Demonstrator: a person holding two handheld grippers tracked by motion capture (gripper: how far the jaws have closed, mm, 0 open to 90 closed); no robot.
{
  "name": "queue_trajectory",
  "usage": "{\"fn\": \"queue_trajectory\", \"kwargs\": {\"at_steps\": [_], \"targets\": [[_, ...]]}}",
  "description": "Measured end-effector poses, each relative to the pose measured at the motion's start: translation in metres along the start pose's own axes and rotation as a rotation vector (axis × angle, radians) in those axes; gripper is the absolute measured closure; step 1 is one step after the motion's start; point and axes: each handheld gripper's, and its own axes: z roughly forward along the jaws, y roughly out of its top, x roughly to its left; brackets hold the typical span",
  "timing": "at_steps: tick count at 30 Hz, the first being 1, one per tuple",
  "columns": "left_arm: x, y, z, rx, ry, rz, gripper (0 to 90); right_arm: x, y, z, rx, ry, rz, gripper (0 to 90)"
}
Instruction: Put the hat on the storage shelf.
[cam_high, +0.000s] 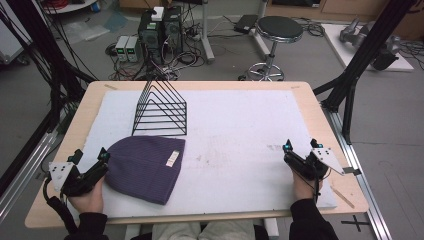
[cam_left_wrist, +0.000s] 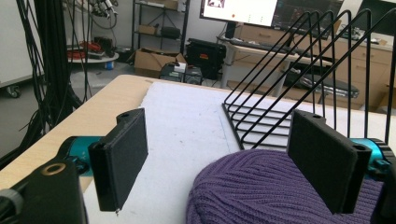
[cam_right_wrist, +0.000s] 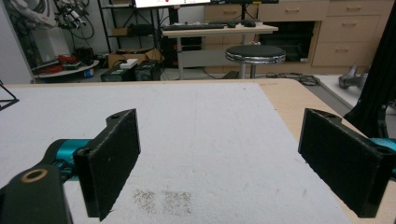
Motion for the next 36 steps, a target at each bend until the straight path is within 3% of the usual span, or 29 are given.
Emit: {"fn": "queue_trajectory", "kwargs": {"at_steps": [27, 36], "targets": [[-0.0002, -0.0002, 0.0006, 0.01, -0.007, -0.009, 20.8, -0.0005, -0.0006, 0.0003, 0.007, 0.007, 0.009, 12.0], [0.0029, 0.0068, -0.0018, 0.03, 0.005, -0.02, 20.8, -0.0008, -0.0007, 0.0008, 0.01, 0.012, 0.007, 12.0]]}}
